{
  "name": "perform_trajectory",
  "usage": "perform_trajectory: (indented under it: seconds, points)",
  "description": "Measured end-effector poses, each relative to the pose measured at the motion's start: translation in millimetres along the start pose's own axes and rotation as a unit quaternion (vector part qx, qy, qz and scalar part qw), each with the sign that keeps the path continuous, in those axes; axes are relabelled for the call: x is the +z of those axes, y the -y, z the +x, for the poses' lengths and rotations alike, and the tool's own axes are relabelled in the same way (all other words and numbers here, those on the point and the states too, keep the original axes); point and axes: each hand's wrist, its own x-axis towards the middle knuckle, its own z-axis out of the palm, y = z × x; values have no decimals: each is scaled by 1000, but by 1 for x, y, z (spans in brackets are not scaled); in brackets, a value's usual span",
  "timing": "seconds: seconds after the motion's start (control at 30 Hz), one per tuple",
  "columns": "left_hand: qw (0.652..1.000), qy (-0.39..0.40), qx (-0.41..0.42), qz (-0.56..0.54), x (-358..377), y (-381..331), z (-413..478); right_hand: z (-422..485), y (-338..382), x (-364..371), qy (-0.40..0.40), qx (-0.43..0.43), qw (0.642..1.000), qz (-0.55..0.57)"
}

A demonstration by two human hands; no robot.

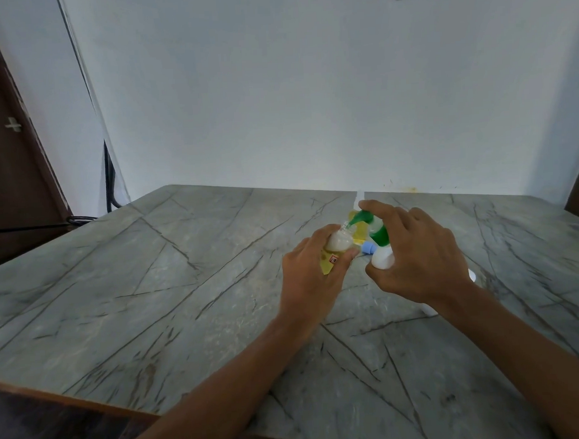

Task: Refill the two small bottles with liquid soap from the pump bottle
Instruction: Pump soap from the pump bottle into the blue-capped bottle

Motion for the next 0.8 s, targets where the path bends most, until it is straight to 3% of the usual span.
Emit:
perform_trajectory:
  seconds: [0.4,0.8]
  points:
    - [999,17,28,-5,1,-2,-3,1,-2,3,-38,-10,999,30]
    - [1000,3,1,6,-2,-1,0,-1,3,0,-17,-6,1000,3]
